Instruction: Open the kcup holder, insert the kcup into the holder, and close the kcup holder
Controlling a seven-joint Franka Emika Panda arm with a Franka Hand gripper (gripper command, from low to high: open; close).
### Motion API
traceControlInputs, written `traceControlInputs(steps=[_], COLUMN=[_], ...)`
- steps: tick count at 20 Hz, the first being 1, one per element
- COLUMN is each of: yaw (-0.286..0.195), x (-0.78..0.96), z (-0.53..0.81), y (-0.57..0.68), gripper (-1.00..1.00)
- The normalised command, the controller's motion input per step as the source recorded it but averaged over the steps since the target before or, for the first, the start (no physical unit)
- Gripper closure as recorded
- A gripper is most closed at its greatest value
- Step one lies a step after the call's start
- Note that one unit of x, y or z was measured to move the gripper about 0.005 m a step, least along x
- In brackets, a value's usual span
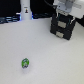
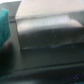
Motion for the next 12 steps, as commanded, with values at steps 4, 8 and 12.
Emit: traceControlInputs(steps=[4,8,12], yaw=[0.0,0.0,0.0], x=[-0.34,-0.03,0.0], z=[-0.25,0.0,0.0], y=[0.01,0.01,0.0], gripper=[1.0,1.0,1.0])
